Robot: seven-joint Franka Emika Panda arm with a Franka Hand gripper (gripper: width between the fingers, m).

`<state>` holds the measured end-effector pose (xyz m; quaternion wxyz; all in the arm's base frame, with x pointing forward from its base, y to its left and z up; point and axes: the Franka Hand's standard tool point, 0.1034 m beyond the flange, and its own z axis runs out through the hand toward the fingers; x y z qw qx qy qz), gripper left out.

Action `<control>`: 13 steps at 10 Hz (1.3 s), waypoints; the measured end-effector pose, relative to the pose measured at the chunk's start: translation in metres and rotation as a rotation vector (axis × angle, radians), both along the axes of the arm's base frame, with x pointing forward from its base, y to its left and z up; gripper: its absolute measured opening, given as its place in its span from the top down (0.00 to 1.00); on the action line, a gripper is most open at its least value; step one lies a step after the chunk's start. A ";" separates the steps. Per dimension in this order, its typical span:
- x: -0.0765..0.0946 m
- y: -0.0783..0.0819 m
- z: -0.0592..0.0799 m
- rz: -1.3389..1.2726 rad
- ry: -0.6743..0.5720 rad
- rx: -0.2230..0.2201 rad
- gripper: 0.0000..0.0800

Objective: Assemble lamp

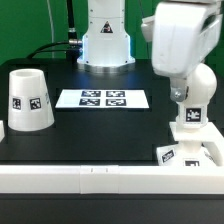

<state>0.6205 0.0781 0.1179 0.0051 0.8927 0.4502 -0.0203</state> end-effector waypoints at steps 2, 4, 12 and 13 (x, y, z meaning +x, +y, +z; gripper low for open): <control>-0.003 0.003 0.000 -0.227 0.009 -0.013 0.28; -0.004 0.004 0.000 -0.402 0.014 -0.009 0.28; -0.006 0.011 -0.001 -0.961 0.026 0.001 0.28; -0.006 0.011 -0.001 -1.086 0.043 0.015 0.28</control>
Offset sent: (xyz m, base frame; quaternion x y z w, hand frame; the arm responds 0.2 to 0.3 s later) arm 0.0021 0.0010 -0.0009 0.0263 -0.0172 0.2487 0.9681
